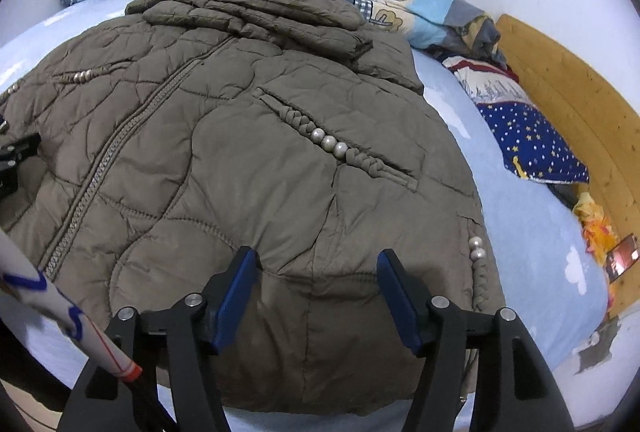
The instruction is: Fold large clothes
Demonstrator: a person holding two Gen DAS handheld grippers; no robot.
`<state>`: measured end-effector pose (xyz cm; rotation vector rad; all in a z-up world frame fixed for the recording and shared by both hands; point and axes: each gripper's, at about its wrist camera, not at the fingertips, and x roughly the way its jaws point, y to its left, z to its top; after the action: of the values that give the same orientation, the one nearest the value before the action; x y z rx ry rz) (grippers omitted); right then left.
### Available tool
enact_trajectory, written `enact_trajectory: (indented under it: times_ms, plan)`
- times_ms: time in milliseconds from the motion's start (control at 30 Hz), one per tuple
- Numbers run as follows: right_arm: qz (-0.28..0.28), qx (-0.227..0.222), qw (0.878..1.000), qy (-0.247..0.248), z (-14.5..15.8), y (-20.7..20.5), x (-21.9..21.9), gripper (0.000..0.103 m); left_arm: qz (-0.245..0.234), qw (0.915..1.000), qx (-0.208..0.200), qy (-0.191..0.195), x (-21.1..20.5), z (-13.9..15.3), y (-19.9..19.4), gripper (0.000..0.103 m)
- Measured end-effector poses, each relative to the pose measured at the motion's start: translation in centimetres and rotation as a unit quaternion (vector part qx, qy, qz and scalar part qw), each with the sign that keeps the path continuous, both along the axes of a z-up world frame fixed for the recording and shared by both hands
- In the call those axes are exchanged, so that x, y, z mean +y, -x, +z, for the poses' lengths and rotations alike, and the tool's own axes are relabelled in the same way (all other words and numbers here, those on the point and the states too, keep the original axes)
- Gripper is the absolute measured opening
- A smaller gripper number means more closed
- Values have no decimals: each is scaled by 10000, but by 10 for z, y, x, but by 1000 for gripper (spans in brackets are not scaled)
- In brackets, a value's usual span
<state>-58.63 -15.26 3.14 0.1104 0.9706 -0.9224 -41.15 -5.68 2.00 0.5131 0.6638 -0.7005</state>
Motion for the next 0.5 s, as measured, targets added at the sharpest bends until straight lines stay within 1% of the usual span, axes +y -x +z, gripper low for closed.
enact_trajectory:
  times_ms: [167, 500]
  plan:
    - [14, -23, 10000, 70, -2, 2, 1, 69, -48, 10000, -79, 27, 0, -1, 0, 86]
    - [26, 35, 9998, 186, -4, 2, 1, 73, -57, 10000, -60, 30, 0, -1, 0, 86]
